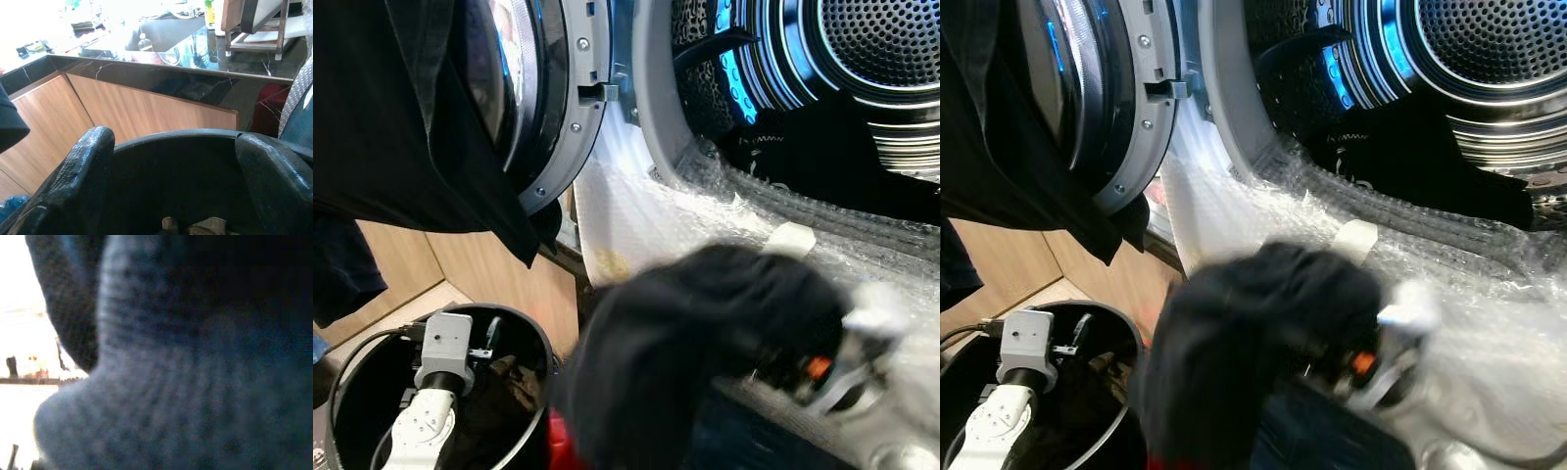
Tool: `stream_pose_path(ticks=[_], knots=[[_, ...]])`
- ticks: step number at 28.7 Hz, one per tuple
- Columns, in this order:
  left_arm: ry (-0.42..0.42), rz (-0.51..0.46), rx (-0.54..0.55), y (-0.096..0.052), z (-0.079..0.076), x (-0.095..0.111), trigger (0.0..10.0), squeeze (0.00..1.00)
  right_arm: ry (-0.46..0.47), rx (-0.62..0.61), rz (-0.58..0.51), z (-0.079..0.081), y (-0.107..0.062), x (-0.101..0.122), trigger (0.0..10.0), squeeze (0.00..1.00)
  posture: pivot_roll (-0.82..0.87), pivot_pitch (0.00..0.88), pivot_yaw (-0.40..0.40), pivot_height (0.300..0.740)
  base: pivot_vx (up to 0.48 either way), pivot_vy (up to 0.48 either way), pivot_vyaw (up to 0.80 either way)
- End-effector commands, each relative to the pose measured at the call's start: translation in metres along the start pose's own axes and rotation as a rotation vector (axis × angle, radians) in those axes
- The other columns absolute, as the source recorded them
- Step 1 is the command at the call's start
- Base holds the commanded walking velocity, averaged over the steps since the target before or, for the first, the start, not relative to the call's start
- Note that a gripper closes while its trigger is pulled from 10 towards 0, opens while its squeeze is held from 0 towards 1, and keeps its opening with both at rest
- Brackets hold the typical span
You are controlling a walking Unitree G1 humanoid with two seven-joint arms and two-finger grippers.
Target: Clothes washing
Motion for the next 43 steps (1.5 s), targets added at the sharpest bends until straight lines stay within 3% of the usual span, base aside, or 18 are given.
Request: stream_pose_path(ticks=[1,6,12,17,20,21,23,25,27,28,30,32,35,36,40,41,42,43], knots=[[0.014,-0.006,-0.019,0.001,-0.004,0.000,10.0,0.00,-0.044,0.057,-0.052,0.009,0.006,0.023,0.0,0.00,0.15,0.000,0.011,0.740,0.000,0.000,0.00],[0.011,0.001,-0.013,0.002,-0.004,-0.004,10.0,0.00,-0.144,0.145,-0.085,0.017,0.013,0.076,0.0,0.00,0.16,0.000,0.004,0.740,0.000,0.000,0.00],[-0.003,-0.002,-0.025,0.004,-0.004,-0.004,10.0,0.00,-0.229,0.124,-0.140,0.006,0.021,0.114,0.0,0.00,0.14,0.000,0.003,0.740,0.000,0.000,0.00],[-0.007,-0.004,-0.054,0.004,-0.011,-0.003,10.0,0.00,-0.338,0.070,-0.235,-0.012,0.035,0.168,0.0,0.00,0.13,0.000,0.000,0.740,0.000,0.000,0.00],[-0.014,-0.002,-0.054,0.005,-0.013,-0.004,10.0,0.00,-0.378,0.054,-0.296,-0.023,0.050,0.199,0.0,0.00,0.12,0.000,0.005,0.740,0.000,0.000,0.00],[-0.026,-0.003,-0.070,0.005,-0.018,-0.003,10.0,0.00,-0.376,0.068,-0.428,-0.026,0.070,0.242,0.0,0.00,0.12,0.000,0.002,0.740,0.000,0.000,0.00],[-0.028,-0.004,-0.072,0.006,-0.018,-0.003,10.0,0.00,-0.368,0.060,-0.463,-0.028,0.077,0.252,0.0,0.00,0.12,0.000,-0.003,0.740,0.000,0.000,0.00],[-0.029,0.008,-0.068,0.006,-0.017,-0.005,10.0,0.00,-0.347,-0.149,-0.481,-0.064,0.101,0.261,0.0,0.00,0.13,0.000,-0.002,0.740,0.000,0.000,0.00],[-0.027,0.010,-0.071,0.006,-0.018,-0.005,10.0,0.00,-0.346,-0.257,-0.441,-0.081,0.117,0.256,0.0,0.00,0.13,0.000,-0.001,0.740,0.000,0.000,0.00],[-0.023,0.011,-0.080,0.006,-0.020,-0.005,10.0,0.00,-0.356,-0.438,-0.398,-0.104,0.130,0.251,0.0,0.00,0.13,0.000,-0.002,0.740,0.000,0.000,0.00],[-0.023,0.009,-0.086,0.006,-0.023,-0.005,10.0,0.00,-0.385,-0.604,-0.322,-0.126,0.137,0.240,0.0,0.00,0.15,0.000,-0.009,0.740,0.000,0.000,0.00],[-0.022,0.011,-0.084,0.005,-0.022,-0.005,10.0,0.00,-0.428,-0.852,-0.230,-0.154,0.124,0.225,0.0,0.00,0.16,0.000,-0.005,0.740,0.000,0.000,0.00],[-0.024,0.007,-0.083,0.005,-0.022,-0.004,10.0,0.00,-0.478,-0.945,-0.185,-0.161,0.119,0.220,0.0,0.00,0.16,0.000,-0.005,0.740,0.000,0.000,0.00],[-0.027,0.006,-0.084,0.005,-0.023,-0.003,10.0,0.00,-0.556,-1.065,-0.187,-0.165,0.110,0.226,0.0,0.00,0.16,0.000,-0.006,0.740,0.000,0.000,0.00],[-0.016,0.012,-0.096,0.008,-0.026,-0.003,10.0,0.00,-0.691,-1.200,-0.207,-0.166,0.098,0.237,0.0,0.00,0.17,0.000,-0.011,0.740,0.000,0.000,0.00],[-0.005,0.014,-0.100,0.008,-0.028,-0.002,10.0,0.00,-0.658,-1.255,-0.207,-0.172,0.090,0.231,2.4,0.00,0.18,0.000,-0.013,0.740,0.000,0.000,0.00],[-0.005,0.013,-0.100,0.009,-0.028,-0.001,10.0,0.00,-0.639,-1.265,-0.203,-0.174,0.088,0.228,2.4,0.00,0.18,0.000,-0.013,0.740,0.000,0.000,0.00],[-0.008,0.013,-0.102,0.008,-0.029,-0.001,10.0,0.00,-0.612,-1.273,-0.183,-0.179,0.086,0.220,10.0,0.00,0.19,0.000,-0.012,0.740,0.000,0.000,0.00]])
Point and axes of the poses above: a point about 5 cm out from each wrist's last joint towards the gripper, its own y axis pointing out of the wrist towards the gripper, its own x axis along the axis of the wrist's last joint, z = x × y, the point moved 4 cm from there along y, pointing out of the wrist towards the gripper, and after that the axes turned 13 degrees about y, right-handed, at the moved point
